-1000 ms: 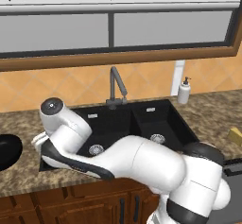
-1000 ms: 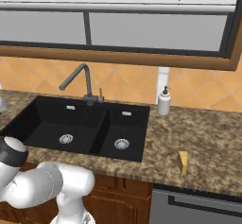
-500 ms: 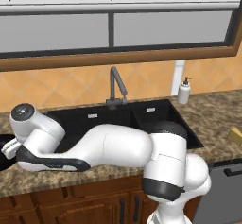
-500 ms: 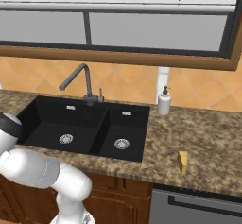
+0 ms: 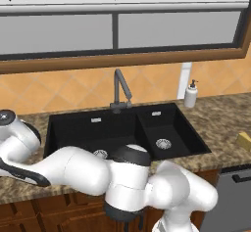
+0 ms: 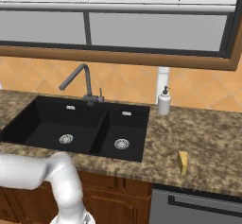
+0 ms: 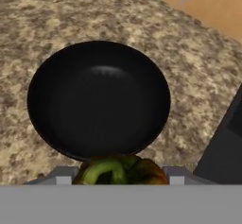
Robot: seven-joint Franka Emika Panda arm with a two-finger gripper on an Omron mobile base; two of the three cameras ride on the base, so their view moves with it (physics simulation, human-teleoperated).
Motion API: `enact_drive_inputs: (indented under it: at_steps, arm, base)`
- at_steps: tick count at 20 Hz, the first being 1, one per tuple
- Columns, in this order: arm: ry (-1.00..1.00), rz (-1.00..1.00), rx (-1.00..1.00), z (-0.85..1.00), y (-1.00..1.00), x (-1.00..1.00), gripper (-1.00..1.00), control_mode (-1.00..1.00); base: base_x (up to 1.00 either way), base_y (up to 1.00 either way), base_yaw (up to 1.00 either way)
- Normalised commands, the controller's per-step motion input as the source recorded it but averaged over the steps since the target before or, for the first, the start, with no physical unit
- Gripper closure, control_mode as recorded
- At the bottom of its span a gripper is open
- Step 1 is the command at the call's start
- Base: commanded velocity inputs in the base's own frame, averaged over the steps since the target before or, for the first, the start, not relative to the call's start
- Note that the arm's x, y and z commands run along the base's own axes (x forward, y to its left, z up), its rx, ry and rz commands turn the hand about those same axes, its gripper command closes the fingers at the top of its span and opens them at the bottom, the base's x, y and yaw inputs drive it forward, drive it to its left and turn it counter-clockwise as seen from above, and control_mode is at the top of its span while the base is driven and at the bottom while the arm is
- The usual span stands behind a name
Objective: Pick the bell pepper from the sink and place it in the bowl. Then pick the bowl and place it in the microwave. Then close the microwave door and press the start button.
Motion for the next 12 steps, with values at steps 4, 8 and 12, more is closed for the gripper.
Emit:
enact_drive_inputs:
  at_steps: [4,8,12]
  arm:
    - [0.00,0.04,0.00,-0.12,0.87,0.37,1.00,-1.00]
    - [0.00,0.03,0.00,-0.28,0.43,0.18,1.00,-1.00]
    - [0.00,0.05,0.02,-0.46,0.01,0.03,1.00,-1.00]
  base:
    - [0.00,0.00,0.00]
    - [0.00,0.00,0.00]
    - [0.00,0.00,0.00]
